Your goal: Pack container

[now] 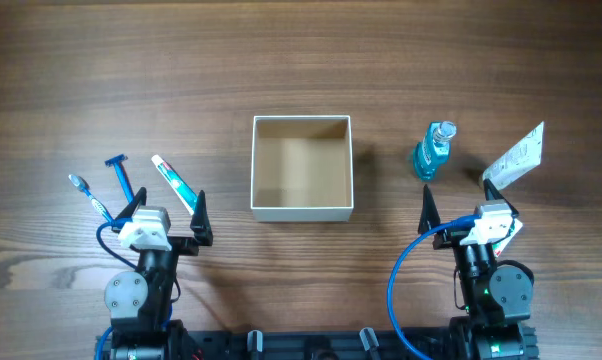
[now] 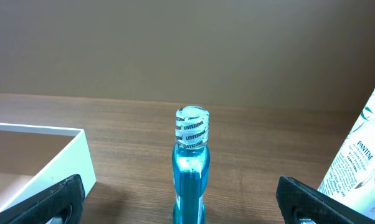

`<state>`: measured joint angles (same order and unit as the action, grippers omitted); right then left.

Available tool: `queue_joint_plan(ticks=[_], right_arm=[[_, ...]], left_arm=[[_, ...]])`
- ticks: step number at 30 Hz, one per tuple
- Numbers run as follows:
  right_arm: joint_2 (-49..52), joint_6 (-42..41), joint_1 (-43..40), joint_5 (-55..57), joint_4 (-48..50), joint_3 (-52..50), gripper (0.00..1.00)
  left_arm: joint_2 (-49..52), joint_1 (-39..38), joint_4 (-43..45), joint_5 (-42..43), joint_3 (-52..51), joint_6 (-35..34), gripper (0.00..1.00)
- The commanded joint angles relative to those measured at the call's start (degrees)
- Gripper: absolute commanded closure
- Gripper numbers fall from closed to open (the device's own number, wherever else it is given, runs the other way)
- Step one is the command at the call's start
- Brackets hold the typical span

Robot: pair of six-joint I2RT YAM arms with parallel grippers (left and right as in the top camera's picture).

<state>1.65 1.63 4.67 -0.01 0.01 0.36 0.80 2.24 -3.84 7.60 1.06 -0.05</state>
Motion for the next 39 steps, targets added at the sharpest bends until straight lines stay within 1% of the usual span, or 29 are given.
queue_joint_plan(ticks=[1, 20, 22, 30, 31, 32, 33, 34, 36, 37, 39], right_arm=[[0.02, 0.55, -0.35, -0.72, 0.28, -0.04, 0.00], [0.02, 0.48, -0.35, -0.74, 0.31, -0.04, 0.00], [0.02, -2.10, -0.35, -0.74, 0.31, -0.04, 0.00], [0.02, -2.56, -0.35, -1.75, 0.15, -0.04, 0.00], [0.02, -5.64, -0.35, -3.02, -0.26, 0.17, 0.00], [0.26, -9.84, -0.35, -3.54, -1.75, 0.83, 0.00], [0.94, -11.91, -0.35, -3.76, -4.26, 2.10, 0.00], [1.77, -12.63, -0.35, -3.82, -6.91, 3.65, 0.00], [7.61, -12.37, -0.35, -4.20, -14.84, 11.39, 0.00], [11.02, -12.13, -0.35, -4.35, -17.16, 15.19, 0.00], [21.46, -12.13, -0.35, -4.44, -21.73, 24.81, 0.00]], left_arm=[[-0.42, -0.31, 0.28, 1.36, -0.74, 0.94, 0.00], [-0.42, -0.31, 0.28, 1.36, -0.74, 0.94, 0.00], [-0.42, -0.31, 0.28, 1.36, -0.74, 0.94, 0.00], [-0.42, -0.31, 0.28, 1.38, -0.74, 0.83, 0.00], [-0.42, -0.31, 0.44, 1.29, -0.74, -1.95, 0.00], [-0.42, -0.26, 0.15, 0.92, -0.50, -9.33, 0.00], [-0.28, -0.26, -1.49, 0.90, 0.44, -13.35, 0.00], [0.11, -0.26, -3.30, 0.87, 1.64, -14.49, 0.00], [4.44, -0.26, -10.16, -0.85, 8.61, -14.78, 0.01], [8.44, -0.26, -12.79, -2.27, 12.94, -14.78, 0.00], [19.78, -0.26, -17.31, -3.04, 22.14, -14.78, 0.00]])
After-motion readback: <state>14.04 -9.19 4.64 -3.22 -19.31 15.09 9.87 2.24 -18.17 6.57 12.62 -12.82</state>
